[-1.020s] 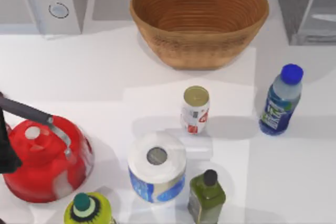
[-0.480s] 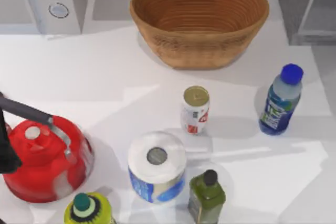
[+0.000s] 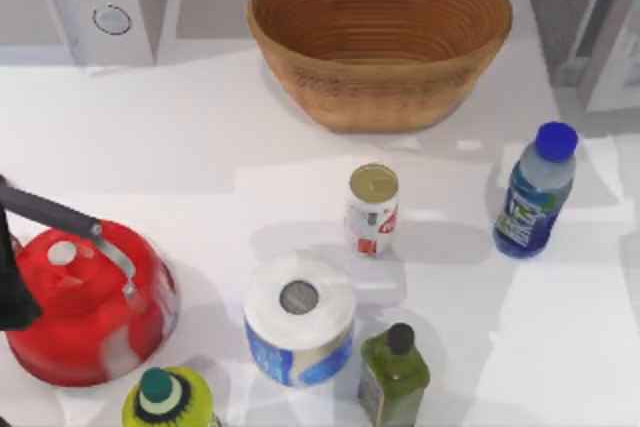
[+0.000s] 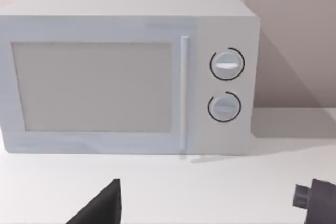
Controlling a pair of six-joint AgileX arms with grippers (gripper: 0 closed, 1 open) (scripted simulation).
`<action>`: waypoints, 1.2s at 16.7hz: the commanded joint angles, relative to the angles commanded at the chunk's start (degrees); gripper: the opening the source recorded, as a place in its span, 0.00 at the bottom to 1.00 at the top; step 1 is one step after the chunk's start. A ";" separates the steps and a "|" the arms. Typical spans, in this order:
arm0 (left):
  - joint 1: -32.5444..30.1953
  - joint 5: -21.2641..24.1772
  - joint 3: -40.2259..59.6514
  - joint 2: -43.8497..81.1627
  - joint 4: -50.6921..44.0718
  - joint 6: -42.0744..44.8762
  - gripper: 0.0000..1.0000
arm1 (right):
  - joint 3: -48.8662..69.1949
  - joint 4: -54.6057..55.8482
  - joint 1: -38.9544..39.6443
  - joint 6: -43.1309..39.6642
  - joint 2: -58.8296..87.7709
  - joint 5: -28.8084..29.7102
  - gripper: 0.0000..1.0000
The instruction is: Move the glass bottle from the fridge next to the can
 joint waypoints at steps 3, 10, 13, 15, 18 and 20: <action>0.00 0.00 0.00 0.00 0.00 0.00 1.00 | -0.58 0.64 1.24 1.11 -0.47 1.22 1.00; 0.00 0.00 0.00 0.00 0.00 0.00 1.00 | 3.42 -0.32 0.23 0.87 3.50 1.71 1.00; 0.00 0.00 0.00 0.00 0.00 0.00 1.00 | 11.31 -1.90 0.32 0.88 9.86 1.77 1.00; 0.00 0.00 0.00 0.00 0.00 0.00 1.00 | 16.95 -3.06 0.39 0.91 14.20 1.82 1.00; 0.00 0.00 0.00 0.00 0.00 0.00 1.00 | 23.42 -4.44 0.43 0.98 19.08 1.92 1.00; 0.00 0.00 0.00 0.00 0.00 0.00 1.00 | 25.10 -4.82 0.44 1.00 20.42 1.96 1.00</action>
